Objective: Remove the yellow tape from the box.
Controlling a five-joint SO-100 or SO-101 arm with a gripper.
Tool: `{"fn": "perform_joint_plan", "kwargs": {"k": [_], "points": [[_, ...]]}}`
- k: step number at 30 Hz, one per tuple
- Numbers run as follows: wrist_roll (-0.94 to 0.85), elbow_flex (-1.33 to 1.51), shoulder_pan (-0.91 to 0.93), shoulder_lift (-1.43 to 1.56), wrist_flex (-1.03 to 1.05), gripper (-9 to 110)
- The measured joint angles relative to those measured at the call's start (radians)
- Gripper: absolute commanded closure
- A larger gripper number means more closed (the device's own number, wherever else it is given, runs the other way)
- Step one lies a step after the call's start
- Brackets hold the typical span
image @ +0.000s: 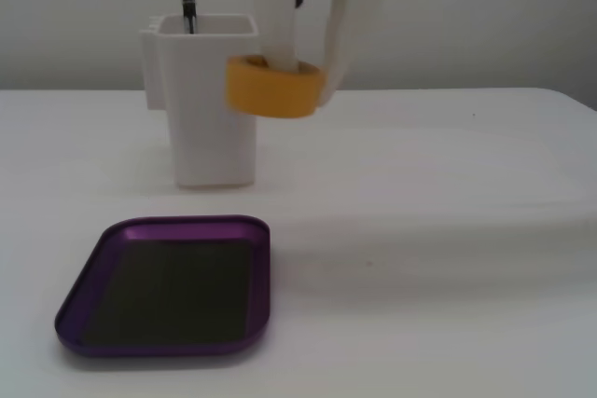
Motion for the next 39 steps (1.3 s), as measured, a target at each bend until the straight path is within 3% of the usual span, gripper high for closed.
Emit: {"fn": "perform_joint_plan", "kwargs": {"k": [13,20,28,39], "points": [[0.025,0.828,0.017,0.339,-0.472,102],[0.023,0.996,0.008,0.345,-0.634,101],[0.023,0.997,0.011,0.37,-0.632,88],[0.026,0.876,0.014,0.618,-0.354,87]]}}
